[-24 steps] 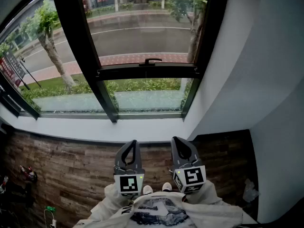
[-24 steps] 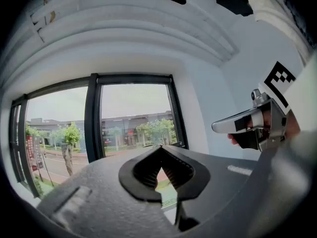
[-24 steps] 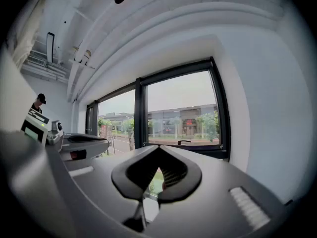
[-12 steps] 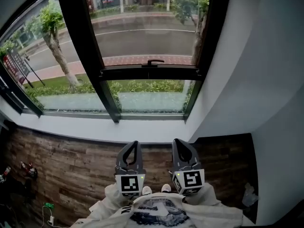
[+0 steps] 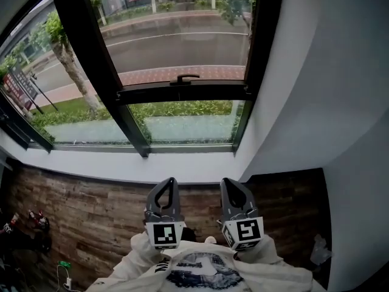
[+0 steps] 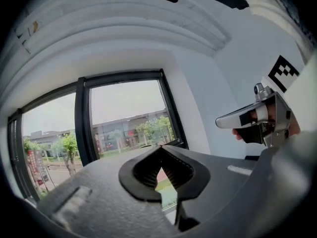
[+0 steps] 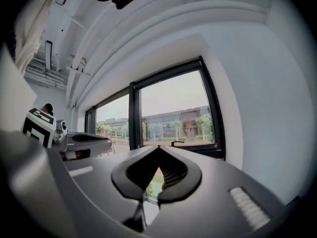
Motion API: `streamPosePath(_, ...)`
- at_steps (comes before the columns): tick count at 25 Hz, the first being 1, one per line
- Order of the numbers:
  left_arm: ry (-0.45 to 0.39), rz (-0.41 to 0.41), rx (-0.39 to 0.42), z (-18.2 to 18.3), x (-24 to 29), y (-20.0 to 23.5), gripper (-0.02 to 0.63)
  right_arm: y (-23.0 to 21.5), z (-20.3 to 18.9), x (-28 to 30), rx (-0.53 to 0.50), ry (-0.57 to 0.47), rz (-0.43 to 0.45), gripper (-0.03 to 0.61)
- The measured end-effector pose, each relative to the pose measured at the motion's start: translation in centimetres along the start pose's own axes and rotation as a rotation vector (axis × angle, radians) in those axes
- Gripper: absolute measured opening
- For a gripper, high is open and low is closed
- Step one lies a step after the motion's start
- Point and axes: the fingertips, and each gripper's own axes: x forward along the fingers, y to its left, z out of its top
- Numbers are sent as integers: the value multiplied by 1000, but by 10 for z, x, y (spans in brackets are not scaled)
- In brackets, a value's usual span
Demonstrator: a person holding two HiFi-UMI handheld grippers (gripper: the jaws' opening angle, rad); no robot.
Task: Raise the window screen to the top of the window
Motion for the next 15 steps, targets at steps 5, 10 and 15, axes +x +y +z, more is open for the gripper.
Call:
streamPosePath(5, 21, -8, 39, -16, 41, 18, 5, -7, -9, 49, 35, -9, 42, 5)
streamPosePath(10, 28, 1, 18, -48, 100, 74, 4, -1, -22, 133, -14, 17, 56, 5)
streamPosePath(15, 23, -16, -11, -67, 168, 138, 5, 4, -11, 228, -72, 47, 28, 5)
